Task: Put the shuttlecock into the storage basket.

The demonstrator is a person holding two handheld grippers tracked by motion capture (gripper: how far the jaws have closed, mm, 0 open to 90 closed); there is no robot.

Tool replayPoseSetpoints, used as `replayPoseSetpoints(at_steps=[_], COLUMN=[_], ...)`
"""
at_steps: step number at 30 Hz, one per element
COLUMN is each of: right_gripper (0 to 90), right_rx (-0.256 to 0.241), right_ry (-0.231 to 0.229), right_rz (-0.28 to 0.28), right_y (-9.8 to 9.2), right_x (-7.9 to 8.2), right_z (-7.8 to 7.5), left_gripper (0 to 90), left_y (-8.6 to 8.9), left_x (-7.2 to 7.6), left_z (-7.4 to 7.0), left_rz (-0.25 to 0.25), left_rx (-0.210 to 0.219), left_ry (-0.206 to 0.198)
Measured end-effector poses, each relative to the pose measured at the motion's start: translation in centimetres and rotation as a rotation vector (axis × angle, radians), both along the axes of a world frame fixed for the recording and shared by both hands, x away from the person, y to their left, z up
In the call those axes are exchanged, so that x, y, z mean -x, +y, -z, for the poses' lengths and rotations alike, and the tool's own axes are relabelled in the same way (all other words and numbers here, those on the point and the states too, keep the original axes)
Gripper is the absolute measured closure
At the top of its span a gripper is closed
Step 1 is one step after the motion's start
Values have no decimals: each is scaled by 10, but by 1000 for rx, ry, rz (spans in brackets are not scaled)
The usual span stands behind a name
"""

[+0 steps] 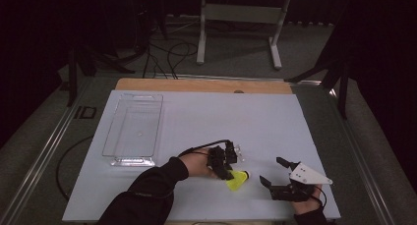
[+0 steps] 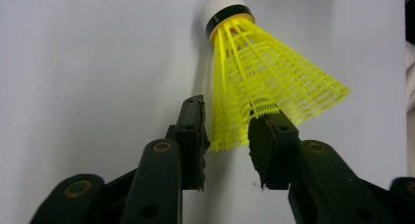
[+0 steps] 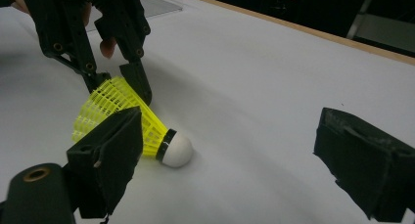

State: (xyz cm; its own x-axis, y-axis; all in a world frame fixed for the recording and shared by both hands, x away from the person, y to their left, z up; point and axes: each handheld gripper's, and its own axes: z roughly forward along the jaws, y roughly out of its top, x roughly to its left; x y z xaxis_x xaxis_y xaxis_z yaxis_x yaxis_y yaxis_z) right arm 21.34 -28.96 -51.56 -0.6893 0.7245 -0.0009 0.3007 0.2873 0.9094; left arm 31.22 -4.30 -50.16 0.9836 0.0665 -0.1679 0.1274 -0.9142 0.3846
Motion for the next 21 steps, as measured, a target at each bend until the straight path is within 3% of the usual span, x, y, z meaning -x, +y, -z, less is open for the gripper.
replayPoseSetpoints(at_steps=[6,15,21], right_gripper=[112,113,113], right_rx=[1,3,4], right_ry=[1,3,3], right_rz=[-1,1,2], right_y=[0,0,0], right_x=[0,0,0], right_z=[0,0,0], left_gripper=[719,880,892], left_y=[-5,-6,-6], left_x=[1,0,-1], left_z=[3,3,1], left_rz=[-7,-9,-11], left_rx=[-8,-19,-33], left_ry=[-7,-3,-9])
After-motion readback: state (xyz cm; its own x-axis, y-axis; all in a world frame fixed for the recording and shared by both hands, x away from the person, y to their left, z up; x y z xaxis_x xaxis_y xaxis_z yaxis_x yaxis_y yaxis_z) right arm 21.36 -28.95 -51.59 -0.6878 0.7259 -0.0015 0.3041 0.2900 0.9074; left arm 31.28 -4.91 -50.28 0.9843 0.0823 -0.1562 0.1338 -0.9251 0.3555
